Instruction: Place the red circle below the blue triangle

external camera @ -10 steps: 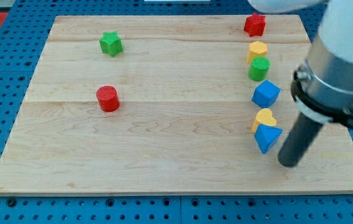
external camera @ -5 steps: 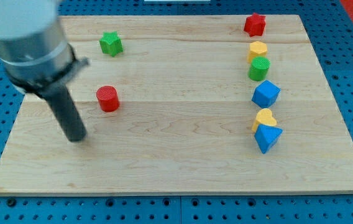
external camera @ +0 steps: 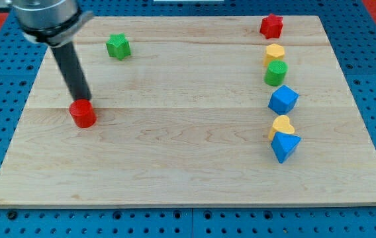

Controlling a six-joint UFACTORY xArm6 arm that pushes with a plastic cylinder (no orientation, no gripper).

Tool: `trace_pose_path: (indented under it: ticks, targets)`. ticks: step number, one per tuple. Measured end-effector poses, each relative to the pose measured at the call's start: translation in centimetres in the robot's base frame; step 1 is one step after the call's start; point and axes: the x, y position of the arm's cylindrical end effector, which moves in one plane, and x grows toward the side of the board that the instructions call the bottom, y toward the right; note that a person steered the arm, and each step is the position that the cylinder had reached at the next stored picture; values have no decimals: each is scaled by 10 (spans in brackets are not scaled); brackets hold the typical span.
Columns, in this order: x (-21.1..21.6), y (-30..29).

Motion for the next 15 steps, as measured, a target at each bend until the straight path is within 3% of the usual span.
trace_pose_path:
  ticks: [1, 3, 5, 6, 7, 8, 9, 10, 11, 12, 13, 15]
  targets:
    - [28, 5]
    - [45, 131]
    - [79, 115]
    - [86, 72]
    - [101, 118]
    - [101, 199]
    - [102, 206]
    - [132, 159]
    - [162, 200]
    - [162, 215]
    - [161, 186]
    - [126, 204]
